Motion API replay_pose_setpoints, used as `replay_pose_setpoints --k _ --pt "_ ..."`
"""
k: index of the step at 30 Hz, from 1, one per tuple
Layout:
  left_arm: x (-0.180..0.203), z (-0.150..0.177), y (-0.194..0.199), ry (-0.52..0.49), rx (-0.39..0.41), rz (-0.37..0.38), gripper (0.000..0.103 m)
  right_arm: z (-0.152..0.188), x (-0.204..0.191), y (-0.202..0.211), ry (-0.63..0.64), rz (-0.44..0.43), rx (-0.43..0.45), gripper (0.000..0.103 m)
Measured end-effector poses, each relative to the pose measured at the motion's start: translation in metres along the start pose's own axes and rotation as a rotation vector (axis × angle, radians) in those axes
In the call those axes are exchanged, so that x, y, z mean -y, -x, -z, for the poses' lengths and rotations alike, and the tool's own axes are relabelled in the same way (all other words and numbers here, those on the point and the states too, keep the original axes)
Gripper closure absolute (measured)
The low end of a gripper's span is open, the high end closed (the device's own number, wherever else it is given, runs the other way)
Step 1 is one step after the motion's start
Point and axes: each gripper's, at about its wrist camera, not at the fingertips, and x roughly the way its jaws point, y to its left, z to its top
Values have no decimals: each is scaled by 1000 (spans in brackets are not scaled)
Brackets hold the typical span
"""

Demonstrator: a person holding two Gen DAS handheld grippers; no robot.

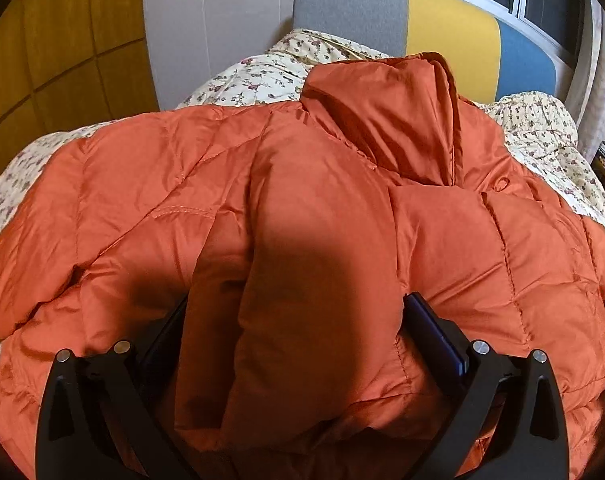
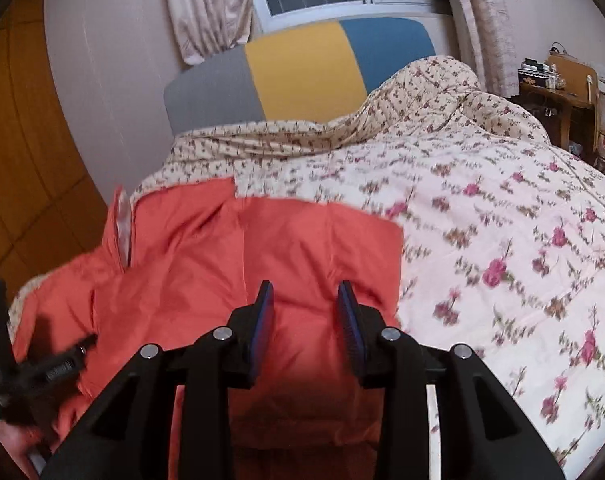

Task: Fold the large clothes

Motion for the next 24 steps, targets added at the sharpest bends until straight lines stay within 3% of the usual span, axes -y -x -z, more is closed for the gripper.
replay_pose_setpoints --k 2,6,8,11,14,18,21,24 --pt "1 2 2 0 2 -1 3 -14 -3 -11 20 17 -26 70" --pt "7 1 1 5 4 5 3 -29 -2 -56 74 133 -119 71" --pt "7 0 0 7 4 9 3 -22 6 -78 70 132 -175 71" --pt "7 2 0 7 7 11 3 -19 8 -85 65 134 -179 71" --pt "7 1 -1 6 7 10 3 -20 13 -81 42 115 -170 71" --pt "10 0 -2 8 8 11 3 -16 9 -40 8 78 -112 59" --pt "10 0 -2 8 7 11 3 0 -7 -7 64 63 -93 59" --pt "10 0 -2 8 8 11 3 19 -8 -3 97 102 -132 58"
